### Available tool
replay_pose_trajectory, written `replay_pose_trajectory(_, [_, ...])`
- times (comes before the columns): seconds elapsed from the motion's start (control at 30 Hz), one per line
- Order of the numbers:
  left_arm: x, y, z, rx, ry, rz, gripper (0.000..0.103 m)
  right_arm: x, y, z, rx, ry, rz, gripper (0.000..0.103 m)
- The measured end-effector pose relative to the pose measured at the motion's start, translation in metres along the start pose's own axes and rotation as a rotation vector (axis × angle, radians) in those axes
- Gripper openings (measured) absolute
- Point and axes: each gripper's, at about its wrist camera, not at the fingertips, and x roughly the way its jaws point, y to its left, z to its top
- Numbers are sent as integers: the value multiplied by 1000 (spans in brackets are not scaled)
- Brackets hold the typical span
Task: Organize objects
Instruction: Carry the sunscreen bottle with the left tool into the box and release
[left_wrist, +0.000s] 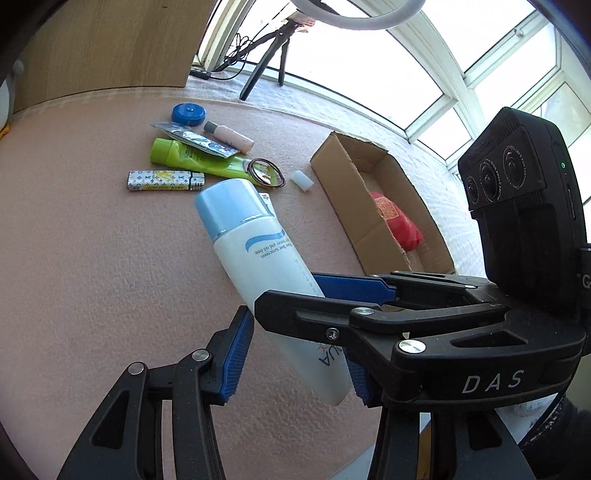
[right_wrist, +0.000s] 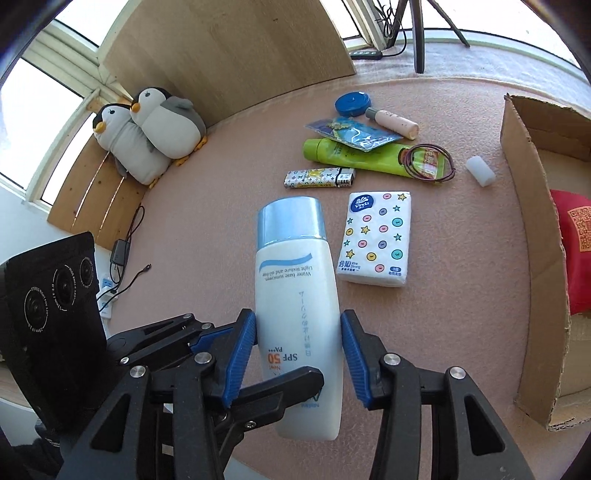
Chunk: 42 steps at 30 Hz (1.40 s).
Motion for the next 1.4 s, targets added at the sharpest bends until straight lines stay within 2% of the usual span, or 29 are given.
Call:
replay_pose_trajectory(0.4, [49,-108,45,150,1,-114,50,-90,-64,3,87,-166,-86,44])
replay_pose_trajectory(0.57, [78,-148,59,188,19,-152,50,-116,-99,-2,140,-200,-117,44])
replay_pose_trajectory(0.77, [102,-176,66,224,49,-170,51,-132,-126,-4,174,-217,-146,44])
replay_pose_trajectory(0.8, [104,-178,67,228,56,-166,52,-133,-128,-5,177,-218,-150,44])
replay_pose_trajectory(0.83, [107,-179,67,233,63,-149,57,-133,-130,-6,180,-221,-161,44])
replay_pose_trajectory(0.87, [109,-180,68,235,69,-132,68,-134,-131,-6,184,-227,-186,45])
replay_pose_trajectory(0.93, [111,-173,70,226,64,-121,74,-134,-134,-6,193,-230,-215,56])
replay_pose_trajectory(1.2, [93,-145,63,212,46,-53,74,-130,-124,-4,173,-235,-217,57])
replay_pose_trajectory(1.4, [59,-99,52,160,9,35,74,-118,-103,4,144,-223,-199,57])
